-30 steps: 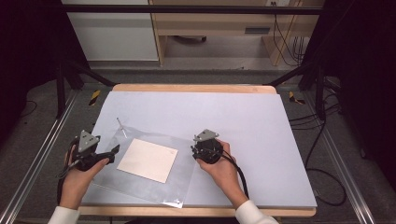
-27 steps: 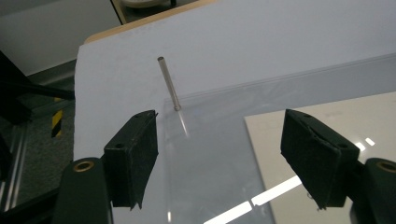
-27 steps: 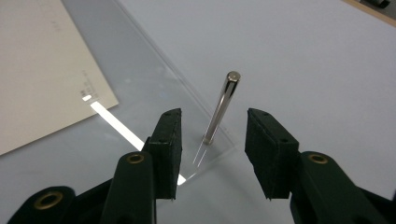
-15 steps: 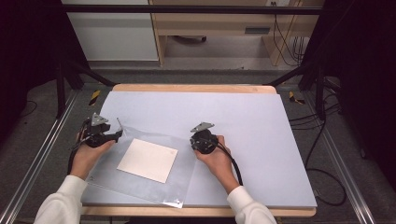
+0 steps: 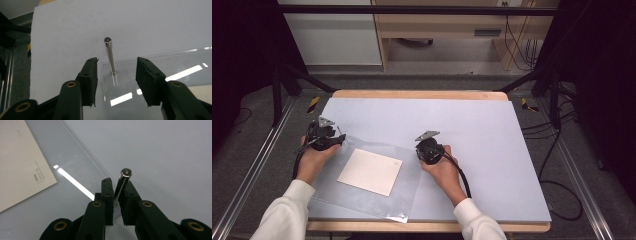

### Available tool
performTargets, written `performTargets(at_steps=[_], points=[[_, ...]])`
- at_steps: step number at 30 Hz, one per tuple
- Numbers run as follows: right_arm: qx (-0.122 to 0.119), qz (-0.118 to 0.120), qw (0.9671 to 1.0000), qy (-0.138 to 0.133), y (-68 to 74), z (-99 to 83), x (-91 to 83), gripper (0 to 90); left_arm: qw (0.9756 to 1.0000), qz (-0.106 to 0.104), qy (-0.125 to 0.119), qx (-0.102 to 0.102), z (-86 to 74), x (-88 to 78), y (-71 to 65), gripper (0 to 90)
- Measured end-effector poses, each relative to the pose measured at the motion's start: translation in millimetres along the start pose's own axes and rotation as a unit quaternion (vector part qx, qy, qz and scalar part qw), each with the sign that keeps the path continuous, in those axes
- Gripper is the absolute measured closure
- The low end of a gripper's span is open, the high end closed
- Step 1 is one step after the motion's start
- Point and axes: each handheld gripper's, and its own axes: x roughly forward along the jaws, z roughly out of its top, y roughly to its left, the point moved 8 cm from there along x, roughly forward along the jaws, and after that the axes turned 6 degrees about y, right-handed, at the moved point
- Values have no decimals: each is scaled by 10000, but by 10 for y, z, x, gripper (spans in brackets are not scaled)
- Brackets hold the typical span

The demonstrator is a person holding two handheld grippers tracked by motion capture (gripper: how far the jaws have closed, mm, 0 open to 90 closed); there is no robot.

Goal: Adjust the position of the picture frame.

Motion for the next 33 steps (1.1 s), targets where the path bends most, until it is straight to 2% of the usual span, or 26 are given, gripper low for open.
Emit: performTargets(at_steps=[1,3,6,8,10,13,16,20,24,25,26,29,32,33], points=[[-1,-2,10000,0,-3,0,1,830,9999,-75,-30,-66,4,28,8,565],[1,14,10000,-11,-12,-1,3,841,9999,-61,-40,-78,8,78,27,603],[35,44,10000,-14,-15,-2,0,846,9999,-32,-47,-107,15,137,54,727],[33,43,10000,-16,-17,-1,-1,846,9998,-113,-94,-137,23,156,57,754],[34,55,10000,-19,-17,-1,1,848,9999,-84,-68,-67,19,175,62,791],[46,54,10000,-20,-17,1,3,850,9998,-119,-137,-75,33,189,60,828],[52,38,10000,-17,-15,1,3,851,9999,-57,-134,-63,43,195,46,830],[120,58,9999,-3,-18,3,4,852,9996,-201,-127,-145,44,199,60,837],[170,74,9998,7,-22,7,5,855,9995,-240,-99,-163,46,198,64,841],[179,91,9998,13,-23,7,3,856,9994,-279,-89,-193,47,197,66,844],[324,211,9992,44,-33,6,-1,856,9992,-318,-86,-226,51,193,67,847],[358,281,9989,96,-36,12,-4,856,9992,-360,-22,-174,82,147,74,849],[321,339,9988,116,-38,46,-42,853,9991,-404,-25,-145,116,83,83,850],[231,315,9991,133,-48,83,-89,850,9990,-418,-43,-148,129,59,83,850]])
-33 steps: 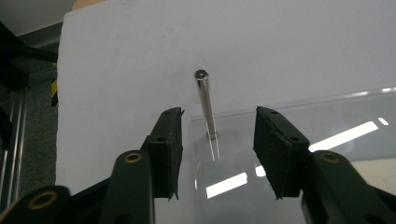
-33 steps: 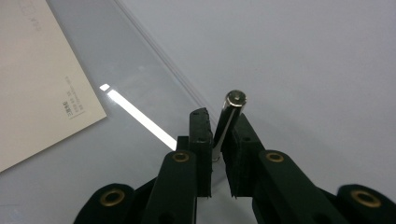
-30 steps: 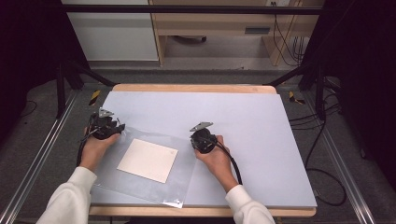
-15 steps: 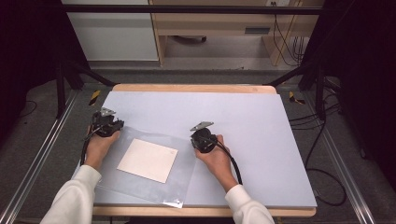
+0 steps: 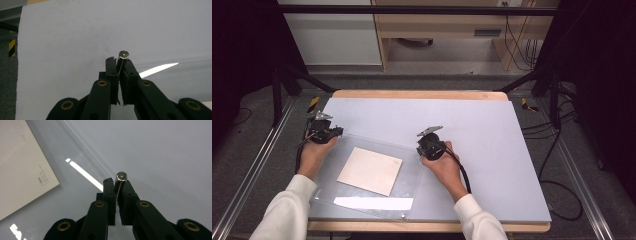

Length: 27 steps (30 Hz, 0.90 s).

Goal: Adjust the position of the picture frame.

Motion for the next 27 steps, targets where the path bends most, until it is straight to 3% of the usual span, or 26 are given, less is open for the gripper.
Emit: performTargets(at_steps=[8,14,20,27], points=[[-59,1,10000,-3,-87,112,-209,841,9998,-85,11,205,134,-273,-110,849],[-76,-80,9999,-53,-256,201,-541,841,9993,-170,-48,340,280,-468,-300,849],[-85,-195,9998,-36,-481,196,-815,842,9984,-316,-50,469,419,-571,-636,849],[17,-367,9993,32,-816,55,-1102,843,9970,-506,-12,580,527,-539,-1060,849]])
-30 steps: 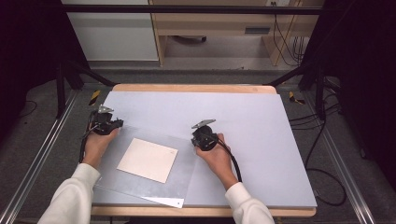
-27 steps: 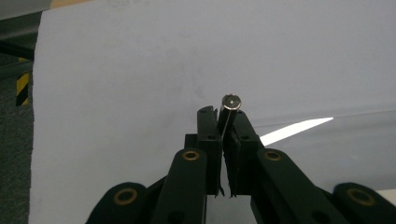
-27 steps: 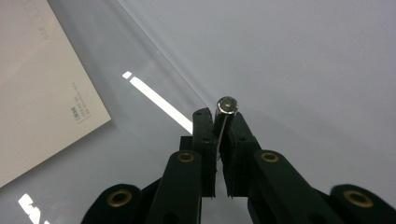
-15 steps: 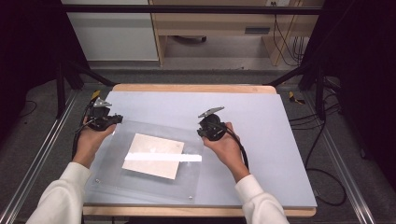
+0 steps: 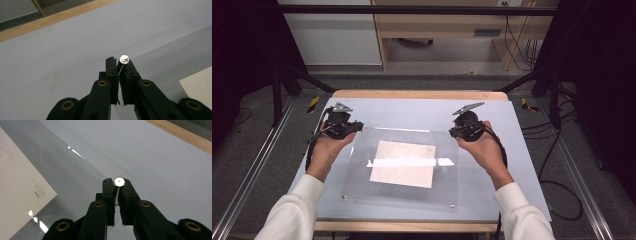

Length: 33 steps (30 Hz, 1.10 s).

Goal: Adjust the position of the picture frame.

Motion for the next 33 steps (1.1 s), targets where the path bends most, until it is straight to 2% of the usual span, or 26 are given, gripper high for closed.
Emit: performTargets(at_steps=[5,9,10,11,16,21,27,33], points=[[139,-43,9998,116,-208,-161,7,846,9999,-47,138,66,-7,128,-227,849],[258,-43,9994,214,-344,-308,130,848,9995,-104,296,73,-104,302,-349,849],[305,-24,9991,292,-376,-386,225,848,9993,-120,338,71,-141,354,-363,849],[305,-24,9991,292,-376,-386,225,848,9992,-158,376,50,-179,402,-376,849],[382,3,9985,398,-420,-527,438,847,9986,-168,498,15,-317,561,-408,847],[424,-18,9982,413,-442,-562,547,846,9988,-74,486,-36,-349,633,-398,847],[499,-1,9978,430,-460,-614,597,847,9988,11,479,21,-322,663,-394,847],[515,-18,9978,426,-485,-618,608,847,9992,37,386,-72,-297,713,-390,847]])
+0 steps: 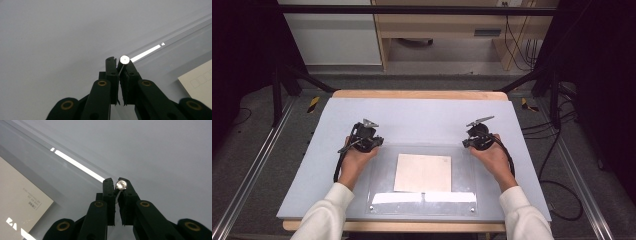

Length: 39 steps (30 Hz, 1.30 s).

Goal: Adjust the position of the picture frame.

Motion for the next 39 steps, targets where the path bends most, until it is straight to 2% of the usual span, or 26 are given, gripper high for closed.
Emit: performTargets(at_steps=[9,13,25,35,39], points=[[76,-4,10000,-47,-23,54,41,846,10000,29,-58,-66,34,59,45,847],[85,-11,10000,33,-36,34,91,849,10000,16,-27,-85,21,105,50,847],[173,7,9998,-75,-41,4,145,850,9999,-20,-18,-110,-6,157,56,848],[149,-86,9998,-108,-29,-1,144,851,9999,32,-41,-115,-12,155,49,847],[143,-231,9995,-137,-28,-8,140,831,9998,76,-83,-132,-23,152,43,844]])
